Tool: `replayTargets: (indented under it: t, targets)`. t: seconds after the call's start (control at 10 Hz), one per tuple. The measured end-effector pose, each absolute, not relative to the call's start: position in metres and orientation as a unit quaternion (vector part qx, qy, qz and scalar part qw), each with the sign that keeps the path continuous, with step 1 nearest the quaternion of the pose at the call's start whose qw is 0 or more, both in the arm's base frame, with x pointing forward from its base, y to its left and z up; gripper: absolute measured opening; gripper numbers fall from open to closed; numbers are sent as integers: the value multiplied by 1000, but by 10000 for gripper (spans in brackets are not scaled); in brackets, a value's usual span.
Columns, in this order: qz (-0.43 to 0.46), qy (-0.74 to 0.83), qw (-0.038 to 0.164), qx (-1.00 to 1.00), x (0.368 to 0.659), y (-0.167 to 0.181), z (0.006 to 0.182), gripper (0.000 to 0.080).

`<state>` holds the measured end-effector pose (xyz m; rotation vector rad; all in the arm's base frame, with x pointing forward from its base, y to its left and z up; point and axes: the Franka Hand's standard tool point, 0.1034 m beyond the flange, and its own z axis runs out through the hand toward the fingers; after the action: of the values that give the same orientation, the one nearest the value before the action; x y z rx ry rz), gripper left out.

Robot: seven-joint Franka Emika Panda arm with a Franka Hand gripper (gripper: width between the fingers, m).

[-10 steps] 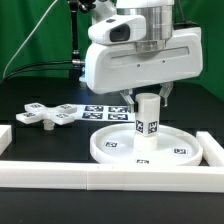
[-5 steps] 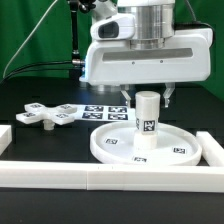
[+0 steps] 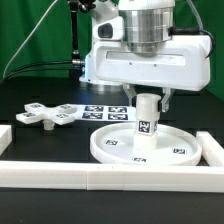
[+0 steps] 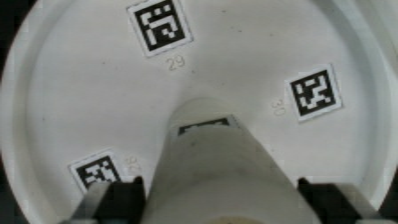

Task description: Assemble round table

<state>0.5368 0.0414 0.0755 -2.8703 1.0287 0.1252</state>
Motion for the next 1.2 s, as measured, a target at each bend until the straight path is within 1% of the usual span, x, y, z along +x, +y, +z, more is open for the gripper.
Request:
replayTargets:
  t: [0.1,0.2,0.3,0.5,1.0,1.2]
  targets:
    - [41,327,45,-943,537,42,75,409]
    - [37,297,45,-953,537,43,76,568]
    - [26,257,45,-965,540,46,77,635]
    - [19,138,48,-989,540,48,79,645]
    - [12,-21,50,-998,540,47,78,649]
    - [4,-151,48,-987,544,48,70,649]
